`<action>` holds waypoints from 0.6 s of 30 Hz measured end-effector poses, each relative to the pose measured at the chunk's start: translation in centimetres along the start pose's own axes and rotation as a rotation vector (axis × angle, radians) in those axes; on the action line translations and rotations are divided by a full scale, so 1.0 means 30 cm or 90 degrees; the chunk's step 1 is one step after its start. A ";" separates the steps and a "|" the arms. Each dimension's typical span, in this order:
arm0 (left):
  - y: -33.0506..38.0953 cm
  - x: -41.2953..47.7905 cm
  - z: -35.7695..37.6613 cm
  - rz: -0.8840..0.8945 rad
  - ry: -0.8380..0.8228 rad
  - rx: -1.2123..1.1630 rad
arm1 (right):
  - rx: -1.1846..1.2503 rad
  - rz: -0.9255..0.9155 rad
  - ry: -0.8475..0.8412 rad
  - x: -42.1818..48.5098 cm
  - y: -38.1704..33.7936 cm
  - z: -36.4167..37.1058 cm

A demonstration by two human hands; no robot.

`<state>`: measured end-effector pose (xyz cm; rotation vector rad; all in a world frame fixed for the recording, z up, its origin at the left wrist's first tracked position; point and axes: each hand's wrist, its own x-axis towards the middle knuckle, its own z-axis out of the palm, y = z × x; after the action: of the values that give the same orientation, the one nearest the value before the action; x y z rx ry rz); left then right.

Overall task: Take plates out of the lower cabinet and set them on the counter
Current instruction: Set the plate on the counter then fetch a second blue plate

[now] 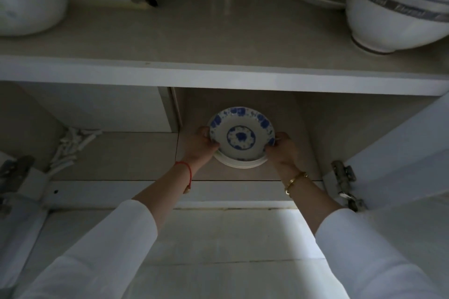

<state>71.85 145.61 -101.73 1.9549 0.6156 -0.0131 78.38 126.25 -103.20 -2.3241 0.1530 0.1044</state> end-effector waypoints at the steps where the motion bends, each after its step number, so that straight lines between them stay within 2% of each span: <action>1: 0.000 -0.020 -0.003 0.006 0.001 -0.012 | 0.008 0.005 -0.001 -0.015 -0.001 -0.007; 4: 0.005 -0.105 -0.025 0.014 -0.010 -0.043 | 0.048 0.033 -0.010 -0.096 -0.012 -0.047; 10: 0.091 -0.411 -0.136 -0.115 -0.048 -0.154 | 0.091 0.092 -0.046 -0.381 -0.102 -0.241; 18: 0.382 -0.895 -0.376 -0.196 -0.043 -0.102 | 0.159 0.231 -0.123 -0.796 -0.349 -0.645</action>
<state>50.49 140.33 -79.47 1.6841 0.8404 -0.2148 56.78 121.19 -79.48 -2.0025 0.4621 0.4624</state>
